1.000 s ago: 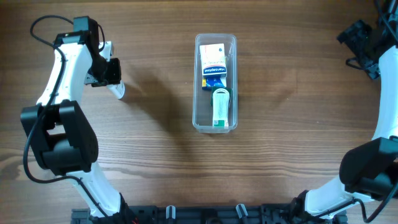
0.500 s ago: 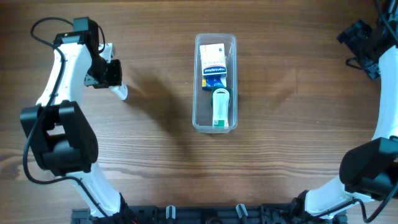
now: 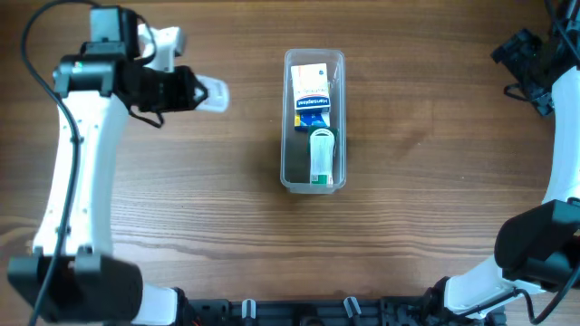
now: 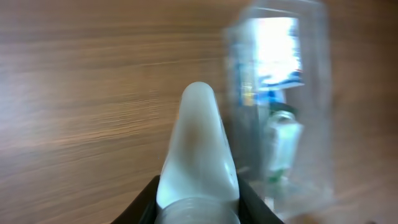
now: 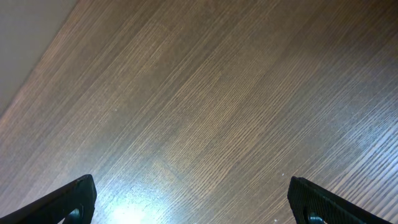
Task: Pack container
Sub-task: 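Carry the dropper bottle over the container and lower it in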
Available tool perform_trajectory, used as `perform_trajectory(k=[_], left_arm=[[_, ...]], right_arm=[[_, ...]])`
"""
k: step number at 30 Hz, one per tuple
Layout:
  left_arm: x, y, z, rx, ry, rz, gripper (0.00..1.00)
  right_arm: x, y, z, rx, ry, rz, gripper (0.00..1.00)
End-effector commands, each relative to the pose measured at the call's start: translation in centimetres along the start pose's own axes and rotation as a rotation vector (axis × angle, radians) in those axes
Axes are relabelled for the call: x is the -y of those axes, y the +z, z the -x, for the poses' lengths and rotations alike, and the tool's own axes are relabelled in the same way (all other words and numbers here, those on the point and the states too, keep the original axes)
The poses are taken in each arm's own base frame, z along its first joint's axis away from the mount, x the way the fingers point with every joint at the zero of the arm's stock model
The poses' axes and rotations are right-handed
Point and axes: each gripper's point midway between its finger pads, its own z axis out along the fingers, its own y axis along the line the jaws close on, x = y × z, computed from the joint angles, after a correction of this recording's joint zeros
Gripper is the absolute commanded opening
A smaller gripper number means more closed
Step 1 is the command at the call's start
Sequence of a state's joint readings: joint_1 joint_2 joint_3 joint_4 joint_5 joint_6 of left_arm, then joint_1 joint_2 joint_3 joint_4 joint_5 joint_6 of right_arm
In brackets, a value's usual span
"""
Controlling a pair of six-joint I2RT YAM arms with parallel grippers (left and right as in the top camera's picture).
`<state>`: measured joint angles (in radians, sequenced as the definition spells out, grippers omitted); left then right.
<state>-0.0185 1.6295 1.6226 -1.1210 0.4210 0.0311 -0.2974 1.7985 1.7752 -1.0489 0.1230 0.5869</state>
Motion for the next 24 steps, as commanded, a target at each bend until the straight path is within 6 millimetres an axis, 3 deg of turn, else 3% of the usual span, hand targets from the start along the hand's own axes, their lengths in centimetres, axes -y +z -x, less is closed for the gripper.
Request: perform_trajectory(k=[1, 7, 11, 20, 24], left_arm=[[7.2, -2.3, -0.8, 0.042, 0.095, -0.134, 0.27], [13.3, -0.4, -3.7, -0.039, 0.205, -0.178, 0.28], [14.1, 1.5, -4.9, -0.063, 0.197, -0.057, 0.29], [16.0, 6.2, -7.2, -0.165, 0.077, 0.007, 0.29], [15.4, 8.4, -7.8, -0.183, 0.029, 0.090, 0.28]], right_arm=[[-0.1, 0.3, -0.3, -0.011, 0.013, 0.001, 1.00], [-0.1, 0.3, -0.3, -0.011, 0.013, 0.001, 1.00], [-0.1, 0.3, -0.3, -0.011, 0.013, 0.001, 1.00], [-0.1, 0.3, -0.3, -0.010, 0.013, 0.001, 1.00], [-0.1, 0.3, -0.3, -0.011, 0.013, 0.001, 1.00]])
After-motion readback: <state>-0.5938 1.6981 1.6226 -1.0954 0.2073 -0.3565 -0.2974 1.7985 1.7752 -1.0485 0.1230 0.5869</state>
